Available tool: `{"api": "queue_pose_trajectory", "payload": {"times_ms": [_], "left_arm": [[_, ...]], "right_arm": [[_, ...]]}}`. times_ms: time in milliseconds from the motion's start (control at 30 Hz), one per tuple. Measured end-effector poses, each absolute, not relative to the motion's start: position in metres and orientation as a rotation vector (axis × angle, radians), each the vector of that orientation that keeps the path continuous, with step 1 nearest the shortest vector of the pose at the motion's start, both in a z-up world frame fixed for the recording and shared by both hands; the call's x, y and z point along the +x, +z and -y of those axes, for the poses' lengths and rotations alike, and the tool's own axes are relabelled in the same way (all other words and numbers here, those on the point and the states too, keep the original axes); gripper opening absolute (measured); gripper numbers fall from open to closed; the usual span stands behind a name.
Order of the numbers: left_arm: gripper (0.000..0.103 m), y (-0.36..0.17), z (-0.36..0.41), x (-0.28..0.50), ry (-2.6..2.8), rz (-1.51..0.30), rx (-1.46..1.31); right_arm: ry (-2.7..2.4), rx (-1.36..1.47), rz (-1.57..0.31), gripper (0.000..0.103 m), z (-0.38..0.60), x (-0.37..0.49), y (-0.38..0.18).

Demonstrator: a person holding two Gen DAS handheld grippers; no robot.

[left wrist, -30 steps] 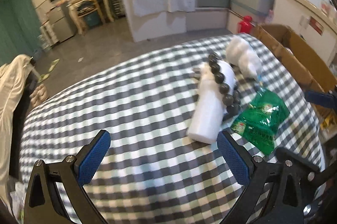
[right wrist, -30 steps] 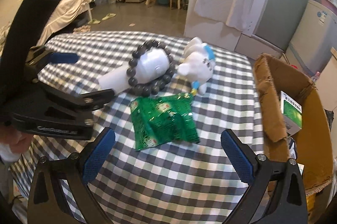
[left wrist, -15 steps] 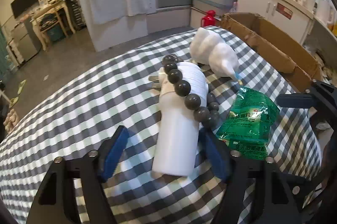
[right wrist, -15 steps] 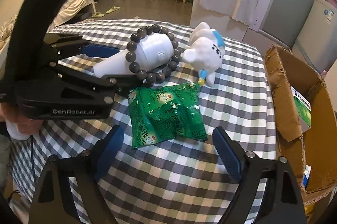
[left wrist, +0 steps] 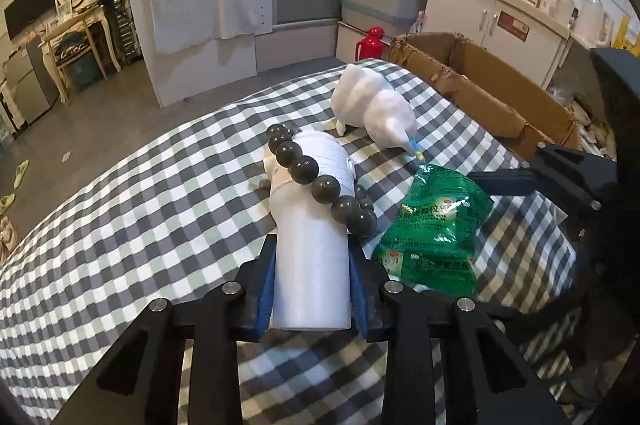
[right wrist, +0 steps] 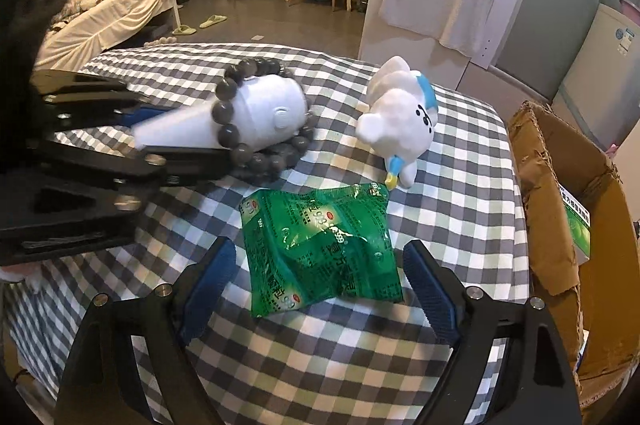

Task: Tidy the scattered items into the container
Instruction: 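Grasp the white bottle with the left gripper while the right grasps the green snack packet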

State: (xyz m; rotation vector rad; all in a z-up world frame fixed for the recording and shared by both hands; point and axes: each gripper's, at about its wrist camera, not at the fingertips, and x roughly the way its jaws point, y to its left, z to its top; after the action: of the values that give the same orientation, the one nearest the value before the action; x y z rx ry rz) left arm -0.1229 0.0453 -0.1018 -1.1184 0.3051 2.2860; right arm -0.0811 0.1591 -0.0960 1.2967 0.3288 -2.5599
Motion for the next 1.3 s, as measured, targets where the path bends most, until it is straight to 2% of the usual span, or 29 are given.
{"api": "queue_pose_trajectory", "payload": {"times_ms": [300,467,533,667,733,1300], "left_arm": [[0.032,-0.073,-0.019,-0.102,2.377,-0.278,-1.071],[0.032,-0.062,-0.013,-0.095,2.403,-0.26,-1.033],[0.032,-0.06,-0.009,-0.095,2.416,-0.248,-1.028],[0.032,-0.055,-0.003,-0.094,2.444,-0.204,-1.011],[0.032,-0.052,0.001,-0.093,2.465,-0.178,-0.994],[0.032,-0.02,-0.01,-0.07,2.669,-0.148,-0.821]], "right_arm": [[-2.562,1.298,-0.333,0.086,-0.155,-0.093,-0.102],[-2.561,1.276,-0.328,0.071,-0.153,-0.093,-0.1],[-2.557,1.266,-0.314,0.057,-0.154,-0.092,-0.099],[-2.557,1.242,-0.285,0.05,-0.155,-0.089,-0.097],[-2.563,1.227,-0.254,0.039,-0.158,-0.086,-0.095],[-2.671,0.999,-0.109,0.037,-0.175,-0.051,-0.042]]}}
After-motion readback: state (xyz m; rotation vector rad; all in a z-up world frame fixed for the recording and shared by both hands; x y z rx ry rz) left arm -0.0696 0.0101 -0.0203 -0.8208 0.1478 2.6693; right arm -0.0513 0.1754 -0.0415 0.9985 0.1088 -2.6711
